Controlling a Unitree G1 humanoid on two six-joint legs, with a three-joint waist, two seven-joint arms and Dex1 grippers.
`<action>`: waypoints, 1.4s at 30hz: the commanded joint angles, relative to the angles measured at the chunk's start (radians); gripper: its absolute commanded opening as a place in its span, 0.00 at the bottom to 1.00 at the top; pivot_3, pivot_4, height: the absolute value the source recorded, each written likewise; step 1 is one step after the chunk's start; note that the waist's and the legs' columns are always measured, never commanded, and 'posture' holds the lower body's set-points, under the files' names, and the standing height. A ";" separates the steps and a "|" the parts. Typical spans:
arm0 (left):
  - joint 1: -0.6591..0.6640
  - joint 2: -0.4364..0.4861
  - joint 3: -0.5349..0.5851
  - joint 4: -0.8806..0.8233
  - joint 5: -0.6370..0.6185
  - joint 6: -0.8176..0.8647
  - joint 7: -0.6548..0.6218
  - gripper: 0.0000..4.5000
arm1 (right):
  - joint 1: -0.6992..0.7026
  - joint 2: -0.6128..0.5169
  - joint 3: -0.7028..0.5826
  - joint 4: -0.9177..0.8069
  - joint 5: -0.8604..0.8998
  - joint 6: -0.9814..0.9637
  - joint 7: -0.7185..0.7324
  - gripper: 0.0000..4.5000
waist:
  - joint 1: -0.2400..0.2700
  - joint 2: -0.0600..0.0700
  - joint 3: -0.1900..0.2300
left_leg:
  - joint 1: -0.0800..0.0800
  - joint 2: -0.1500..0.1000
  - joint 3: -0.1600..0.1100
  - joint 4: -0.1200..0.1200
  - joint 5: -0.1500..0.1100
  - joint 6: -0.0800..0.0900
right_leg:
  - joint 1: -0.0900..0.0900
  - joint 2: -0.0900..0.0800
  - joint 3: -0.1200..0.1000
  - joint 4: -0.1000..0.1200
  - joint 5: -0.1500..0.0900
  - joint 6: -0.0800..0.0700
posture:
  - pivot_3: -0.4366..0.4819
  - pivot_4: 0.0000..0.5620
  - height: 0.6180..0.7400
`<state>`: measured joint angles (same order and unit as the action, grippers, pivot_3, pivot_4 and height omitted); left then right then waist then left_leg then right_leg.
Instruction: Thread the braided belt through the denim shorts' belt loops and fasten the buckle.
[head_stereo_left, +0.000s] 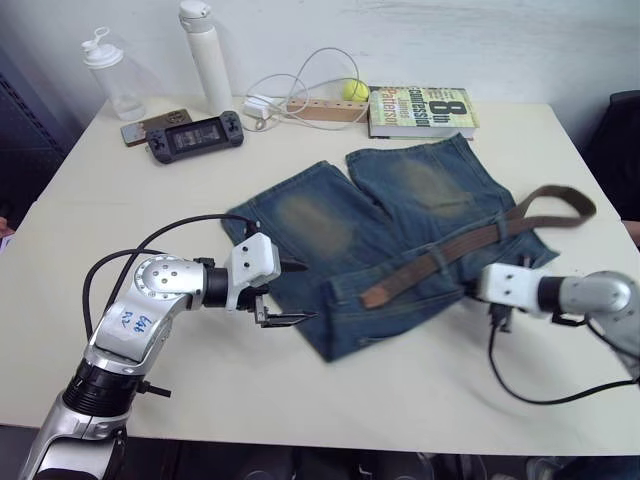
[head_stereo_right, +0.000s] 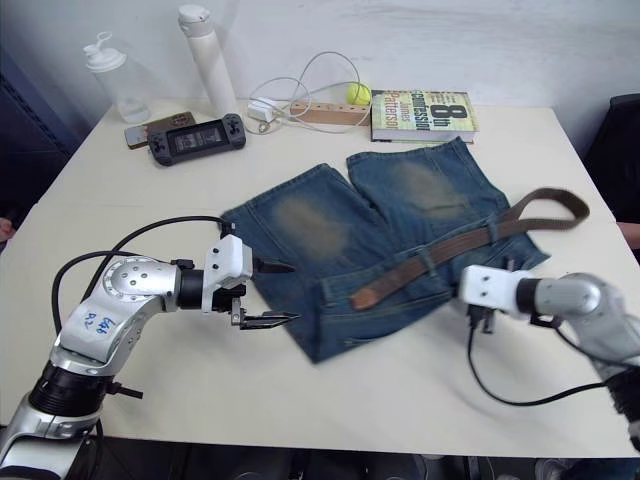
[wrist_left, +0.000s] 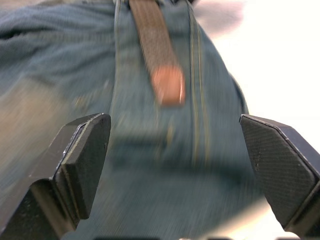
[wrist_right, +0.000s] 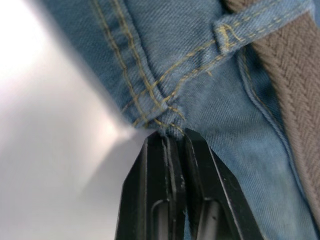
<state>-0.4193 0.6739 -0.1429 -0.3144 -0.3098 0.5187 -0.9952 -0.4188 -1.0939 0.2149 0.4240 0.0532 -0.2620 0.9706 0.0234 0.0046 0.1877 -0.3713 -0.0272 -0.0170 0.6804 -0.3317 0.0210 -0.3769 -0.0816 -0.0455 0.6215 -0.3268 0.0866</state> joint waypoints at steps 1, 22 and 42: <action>0.022 0.006 -0.028 -0.056 -0.012 -0.014 -0.022 1.00 | -0.088 -0.015 -0.002 0.276 -0.090 -0.116 0.055 0.01 | 0.000 0.000 0.000 | 0.000 0.000 0.000 0.000 0.000 0.000 | 0.000 0.000 0.000 0.000 0.000 0.000 | 0.48 0.27 0.96; -0.057 -0.077 -0.036 0.037 -0.017 -0.021 0.001 1.00 | -0.030 -0.104 -0.388 -0.076 0.287 0.669 0.290 1.00 | -0.001 0.008 0.001 | -0.001 0.002 0.000 0.001 0.000 -0.001 | 0.000 0.002 -0.001 0.005 0.000 0.000 | 0.48 0.27 0.96; -0.041 -0.110 -0.047 -0.012 -0.017 0.036 0.050 1.00 | -0.007 0.475 -0.971 -0.270 0.938 1.876 -0.458 1.00 | -0.003 0.007 0.001 | -0.001 0.003 0.000 0.000 -0.001 -0.002 | -0.001 0.002 0.000 0.005 0.000 0.000 | 0.48 0.27 0.96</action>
<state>-0.4607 0.5577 -0.2003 -0.2788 -0.3132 0.5581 -0.9498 -0.4158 -0.6205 -0.7214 0.1453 0.9533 1.6049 0.5524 0.0200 0.0113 0.1885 -0.3721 -0.0248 -0.0169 0.6805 -0.3332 0.0190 -0.3781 -0.0794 -0.0452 0.6270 -0.3269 0.0863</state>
